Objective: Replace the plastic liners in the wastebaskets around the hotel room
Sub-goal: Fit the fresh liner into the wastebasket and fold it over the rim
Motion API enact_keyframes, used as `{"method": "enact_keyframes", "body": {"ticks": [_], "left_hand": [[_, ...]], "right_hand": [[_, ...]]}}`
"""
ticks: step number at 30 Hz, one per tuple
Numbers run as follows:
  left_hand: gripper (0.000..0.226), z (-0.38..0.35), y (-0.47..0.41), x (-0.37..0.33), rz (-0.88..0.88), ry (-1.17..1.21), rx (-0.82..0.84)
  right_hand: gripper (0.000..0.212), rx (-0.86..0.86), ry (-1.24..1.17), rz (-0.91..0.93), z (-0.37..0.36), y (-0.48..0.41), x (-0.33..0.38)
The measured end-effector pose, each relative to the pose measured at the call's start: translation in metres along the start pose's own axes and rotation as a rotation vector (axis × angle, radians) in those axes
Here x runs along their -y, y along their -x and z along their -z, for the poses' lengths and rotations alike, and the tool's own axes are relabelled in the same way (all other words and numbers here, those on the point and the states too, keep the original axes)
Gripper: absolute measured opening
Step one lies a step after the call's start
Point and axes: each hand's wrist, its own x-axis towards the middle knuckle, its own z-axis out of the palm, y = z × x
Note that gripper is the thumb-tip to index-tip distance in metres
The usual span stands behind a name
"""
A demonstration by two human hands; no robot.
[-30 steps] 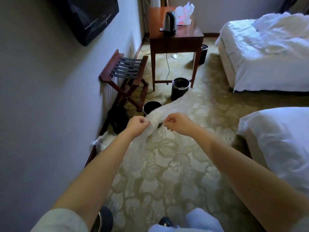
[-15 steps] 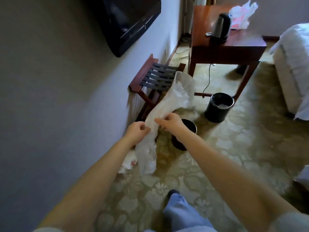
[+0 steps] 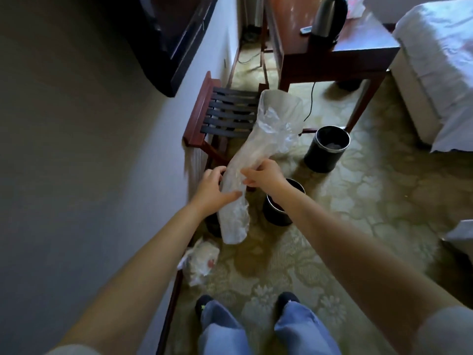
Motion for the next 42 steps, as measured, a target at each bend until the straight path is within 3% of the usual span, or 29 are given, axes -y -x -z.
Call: {"method": "enact_keyframes", "body": {"ticks": [6, 12, 18, 23, 29, 33, 37, 42], "left_hand": [[0.076, 0.023, -0.042, 0.045, -0.029, -0.102, 0.012], [0.055, -0.002, -0.089, 0.106, 0.028, -0.094, 0.0], [0.05, -0.068, -0.155, 0.208, 0.1, -0.03, -0.104], [0.054, -0.132, -0.203, 0.308, 0.115, -0.042, -0.142], [0.048, -0.202, -0.253, 0.408, 0.096, -0.032, -0.192], [0.046, -0.241, -0.277, 0.45, 0.057, 0.002, -0.216], [0.012, -0.27, -0.291, 0.478, 0.058, -0.008, -0.301], [0.018, -0.292, -0.295, 0.508, 0.118, 0.05, -0.376]], "right_hand": [[0.015, -0.066, -0.054, -0.065, -0.045, -0.033, -0.002], [0.018, -0.013, -0.039, -0.087, -0.077, -0.093, -0.031], [0.007, 0.039, -0.116, -0.08, -0.117, -0.195, -0.119], [0.017, 0.058, -0.188, -0.048, -0.153, -0.276, -0.211], [0.014, 0.059, -0.089, -0.042, -0.195, -0.369, -0.306], [0.018, 0.085, 0.105, 0.022, -0.216, -0.413, -0.353], [0.026, 0.106, 0.201, 0.152, -0.221, -0.442, -0.388], [0.027, 0.12, 0.117, 0.218, -0.219, -0.454, -0.416]]}}
